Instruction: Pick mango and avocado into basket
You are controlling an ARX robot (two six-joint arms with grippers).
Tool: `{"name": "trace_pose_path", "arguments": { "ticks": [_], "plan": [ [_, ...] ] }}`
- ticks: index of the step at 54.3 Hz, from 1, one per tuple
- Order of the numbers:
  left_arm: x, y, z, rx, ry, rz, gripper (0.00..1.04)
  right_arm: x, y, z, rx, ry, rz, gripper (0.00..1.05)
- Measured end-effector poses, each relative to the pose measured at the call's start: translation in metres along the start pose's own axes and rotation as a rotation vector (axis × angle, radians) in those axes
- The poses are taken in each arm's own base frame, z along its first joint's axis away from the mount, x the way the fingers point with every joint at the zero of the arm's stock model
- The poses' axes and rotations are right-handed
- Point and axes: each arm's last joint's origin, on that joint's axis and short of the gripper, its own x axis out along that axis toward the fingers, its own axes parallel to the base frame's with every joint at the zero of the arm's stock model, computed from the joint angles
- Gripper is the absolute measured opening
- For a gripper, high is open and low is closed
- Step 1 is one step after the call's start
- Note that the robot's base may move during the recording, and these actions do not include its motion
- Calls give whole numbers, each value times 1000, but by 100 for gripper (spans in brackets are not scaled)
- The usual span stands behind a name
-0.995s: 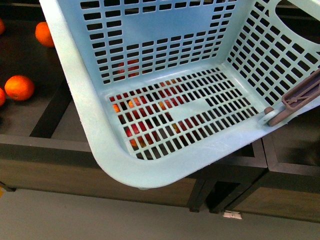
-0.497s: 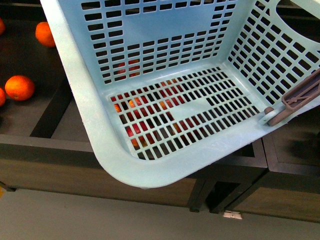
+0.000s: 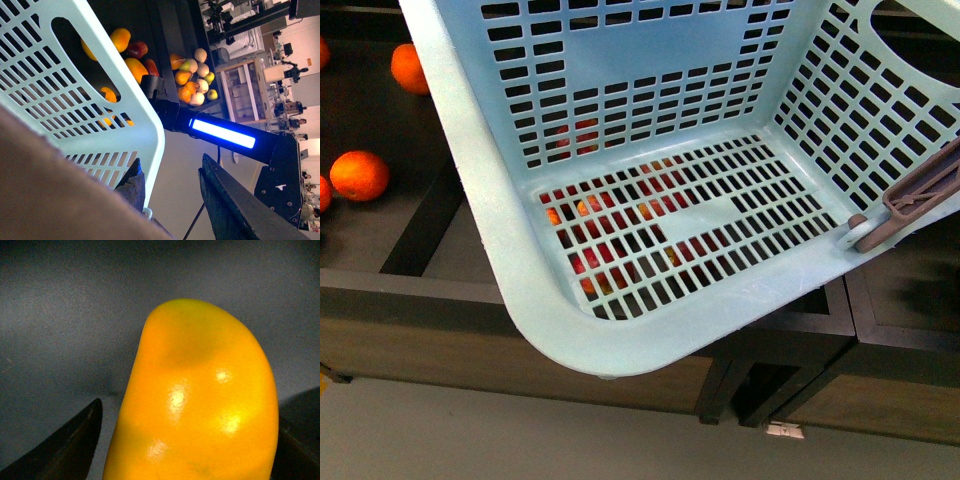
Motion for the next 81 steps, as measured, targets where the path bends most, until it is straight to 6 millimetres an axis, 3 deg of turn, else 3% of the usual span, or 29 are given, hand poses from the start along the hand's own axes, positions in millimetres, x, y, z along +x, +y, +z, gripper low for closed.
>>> {"name": "trace_pose_path", "arguments": {
  "ticks": [7, 13, 29, 40, 46, 50, 54, 67, 81],
  "plan": [
    [0, 0, 0, 0, 0, 0, 31, 2, 0, -2, 1, 8, 0, 68],
    [0, 0, 0, 0, 0, 0, 31, 2, 0, -2, 1, 8, 1, 62],
    [0, 0, 0, 0, 0, 0, 31, -2, -7, -1, 41, -13, 29, 61],
    [0, 0, 0, 0, 0, 0, 31, -29, -20, 8, 94, -100, 71, 61],
    [0, 0, 0, 0, 0, 0, 31, -87, -32, 26, 102, -266, 115, 61],
    [0, 0, 0, 0, 0, 0, 31, -115, -34, 31, 93, -339, 130, 61],
    [0, 0, 0, 0, 0, 0, 31, -156, -33, 32, 72, -435, 161, 61],
    [0, 0, 0, 0, 0, 0, 31, -254, -17, 8, 20, -605, 274, 61],
    [0, 0, 0, 0, 0, 0, 31, -330, 17, -12, -33, -750, 374, 61]
  ]
}}
